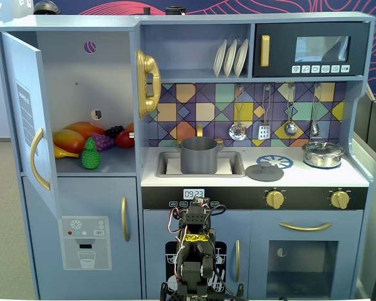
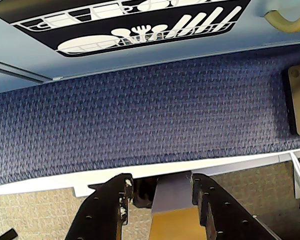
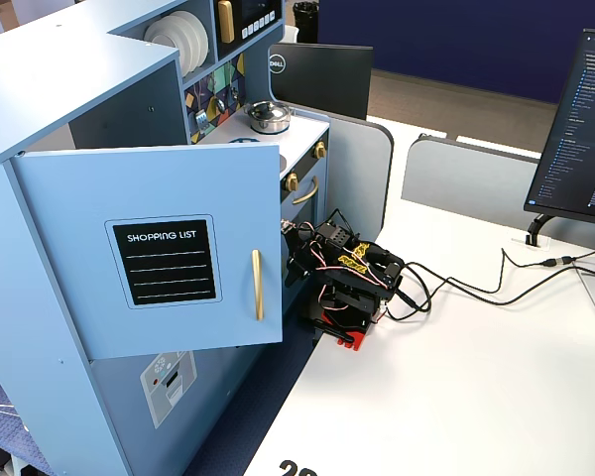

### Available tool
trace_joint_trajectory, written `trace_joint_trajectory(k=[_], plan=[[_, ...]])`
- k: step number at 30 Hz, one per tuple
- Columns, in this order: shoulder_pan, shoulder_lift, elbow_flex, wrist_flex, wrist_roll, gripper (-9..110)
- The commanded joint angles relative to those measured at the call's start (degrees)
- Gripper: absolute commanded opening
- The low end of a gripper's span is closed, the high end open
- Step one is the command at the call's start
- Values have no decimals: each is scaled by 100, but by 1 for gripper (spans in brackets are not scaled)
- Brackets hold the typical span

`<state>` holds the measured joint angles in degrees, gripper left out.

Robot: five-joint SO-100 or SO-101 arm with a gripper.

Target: Pick up the green pineapple from the left cabinet and place it in the gray recipient

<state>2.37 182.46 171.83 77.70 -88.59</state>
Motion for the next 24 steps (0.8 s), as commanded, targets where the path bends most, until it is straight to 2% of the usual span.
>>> trace_joint_trajectory(k=[1,9,12,15,17,20,24], plan=[[-290,-26,26,993,167,2],[-272,-26,26,993,185,0],[-378,-35,26,984,-105,0],[-1195,-53,18,492,-615,0],[-2180,-53,-114,-62,-360,0],[-3419,-35,-439,-1775,-97,0],[-4632,-615,-677,-6152,-97,0]])
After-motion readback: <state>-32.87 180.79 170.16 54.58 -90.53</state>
